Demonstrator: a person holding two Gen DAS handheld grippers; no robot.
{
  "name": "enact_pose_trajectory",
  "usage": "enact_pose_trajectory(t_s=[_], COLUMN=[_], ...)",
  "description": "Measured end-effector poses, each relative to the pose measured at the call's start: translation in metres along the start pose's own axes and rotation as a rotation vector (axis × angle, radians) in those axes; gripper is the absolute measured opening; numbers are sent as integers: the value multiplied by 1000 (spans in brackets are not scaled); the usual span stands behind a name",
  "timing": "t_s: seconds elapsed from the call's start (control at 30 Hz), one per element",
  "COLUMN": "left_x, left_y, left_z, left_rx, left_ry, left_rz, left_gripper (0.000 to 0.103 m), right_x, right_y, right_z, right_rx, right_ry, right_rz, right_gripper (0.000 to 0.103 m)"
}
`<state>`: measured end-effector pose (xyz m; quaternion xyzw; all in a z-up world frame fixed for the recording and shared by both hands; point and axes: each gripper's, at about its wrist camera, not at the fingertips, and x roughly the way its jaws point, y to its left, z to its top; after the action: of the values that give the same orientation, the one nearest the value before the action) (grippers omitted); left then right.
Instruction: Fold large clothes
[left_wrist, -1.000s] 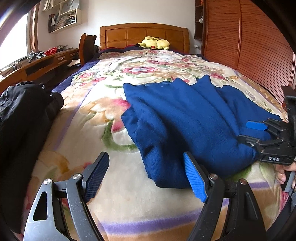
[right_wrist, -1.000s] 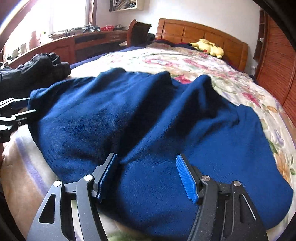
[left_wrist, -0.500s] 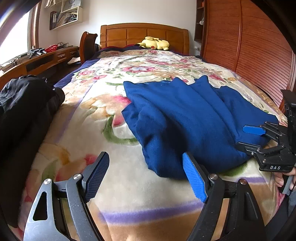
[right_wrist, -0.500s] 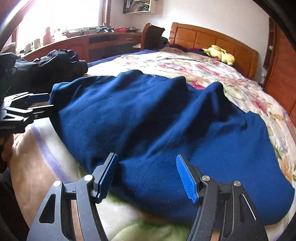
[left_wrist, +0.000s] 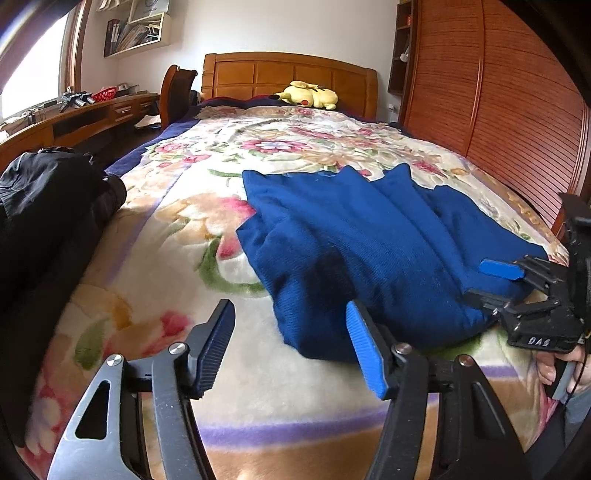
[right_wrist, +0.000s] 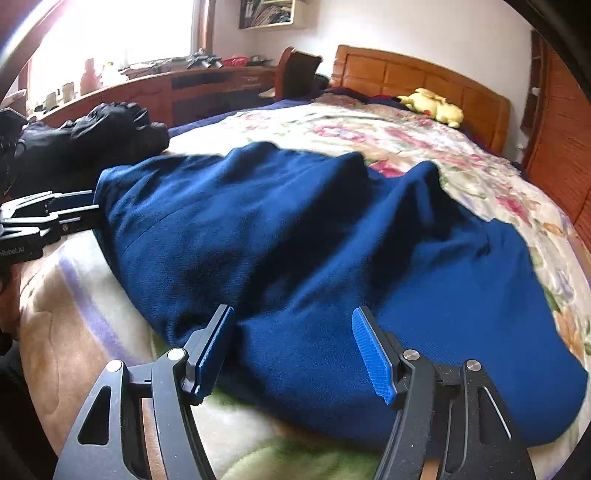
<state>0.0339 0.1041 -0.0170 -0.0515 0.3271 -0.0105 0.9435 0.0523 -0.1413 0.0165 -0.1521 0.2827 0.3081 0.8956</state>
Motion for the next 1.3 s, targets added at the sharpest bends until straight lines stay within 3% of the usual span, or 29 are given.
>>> enact_pose_trajectory(t_s=[0.27,0.37,0.53,0.63,0.87,1.1,1.3], left_x=[7,9,10,4,-11,-23,-24], left_y=[-4,-7,-15,-21,-44,-90,-167], left_z=[7,9,7,7,34,71,102], left_rx=[-30,-41,-11,14,27,79,219], left_ry=[0,2,0,-32,-99,-141,-166], left_rz=[-2,-11,-6,2,21,0,-49], left_gripper=[59,51,24,15,11,9,8], right_x=[-3,-3,2,0,-12,-43,-76], right_y=[-2,2,10,9,-13,-62,-112], right_z=[-7,-9,-10,-9,-7,-19,-44], right_rx=[-7,-30,-61,-53,8,67,152], right_ry=[25,33,45,43,32,-15,-40], right_rz=[3,-12,-35,-26,54,-29,-104], right_gripper=[68,68,68,68,68,68,68])
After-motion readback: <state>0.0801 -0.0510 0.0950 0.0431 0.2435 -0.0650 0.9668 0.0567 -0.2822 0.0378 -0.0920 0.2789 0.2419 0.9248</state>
